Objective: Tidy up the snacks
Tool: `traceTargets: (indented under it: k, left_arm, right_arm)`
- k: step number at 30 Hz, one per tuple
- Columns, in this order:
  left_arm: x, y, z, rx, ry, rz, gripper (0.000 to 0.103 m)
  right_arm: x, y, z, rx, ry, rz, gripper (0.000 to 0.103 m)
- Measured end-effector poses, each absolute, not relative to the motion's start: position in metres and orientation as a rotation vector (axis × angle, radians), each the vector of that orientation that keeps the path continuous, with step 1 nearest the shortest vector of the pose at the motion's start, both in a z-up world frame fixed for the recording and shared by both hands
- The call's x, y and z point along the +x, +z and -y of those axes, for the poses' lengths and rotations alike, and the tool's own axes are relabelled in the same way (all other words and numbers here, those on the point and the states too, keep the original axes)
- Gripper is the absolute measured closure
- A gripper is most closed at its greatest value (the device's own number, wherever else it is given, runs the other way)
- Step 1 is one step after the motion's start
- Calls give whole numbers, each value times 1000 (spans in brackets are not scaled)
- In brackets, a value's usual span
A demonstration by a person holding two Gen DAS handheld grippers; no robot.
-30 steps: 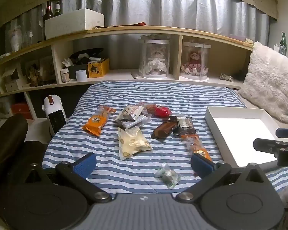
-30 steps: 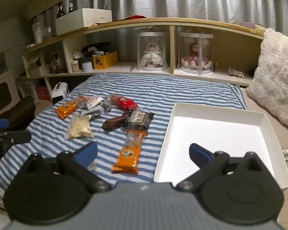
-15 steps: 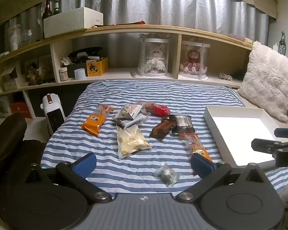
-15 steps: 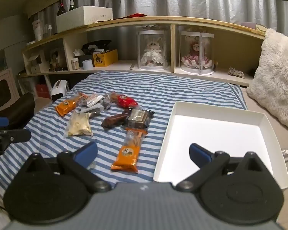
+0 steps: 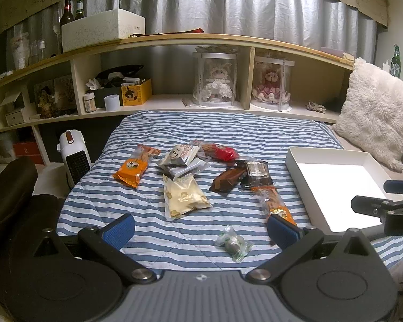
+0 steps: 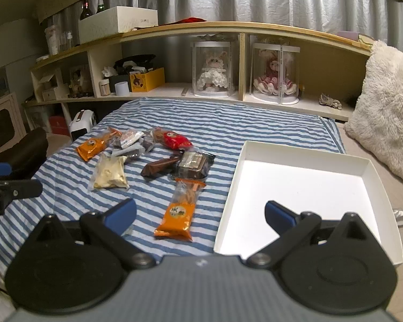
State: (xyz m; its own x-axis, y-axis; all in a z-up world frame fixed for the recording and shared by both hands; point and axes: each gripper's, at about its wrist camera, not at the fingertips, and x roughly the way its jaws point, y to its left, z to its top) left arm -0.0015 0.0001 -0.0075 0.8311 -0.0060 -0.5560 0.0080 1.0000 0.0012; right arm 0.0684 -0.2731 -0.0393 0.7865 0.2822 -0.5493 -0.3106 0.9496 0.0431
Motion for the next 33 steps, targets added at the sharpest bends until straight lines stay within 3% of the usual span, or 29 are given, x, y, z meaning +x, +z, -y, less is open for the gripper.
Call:
traceTargets:
  k: [33]
  left_arm:
    - [0, -13, 5, -4, -15, -596, 0]
  right_arm:
    - [67, -37, 271, -77, 319, -593, 1]
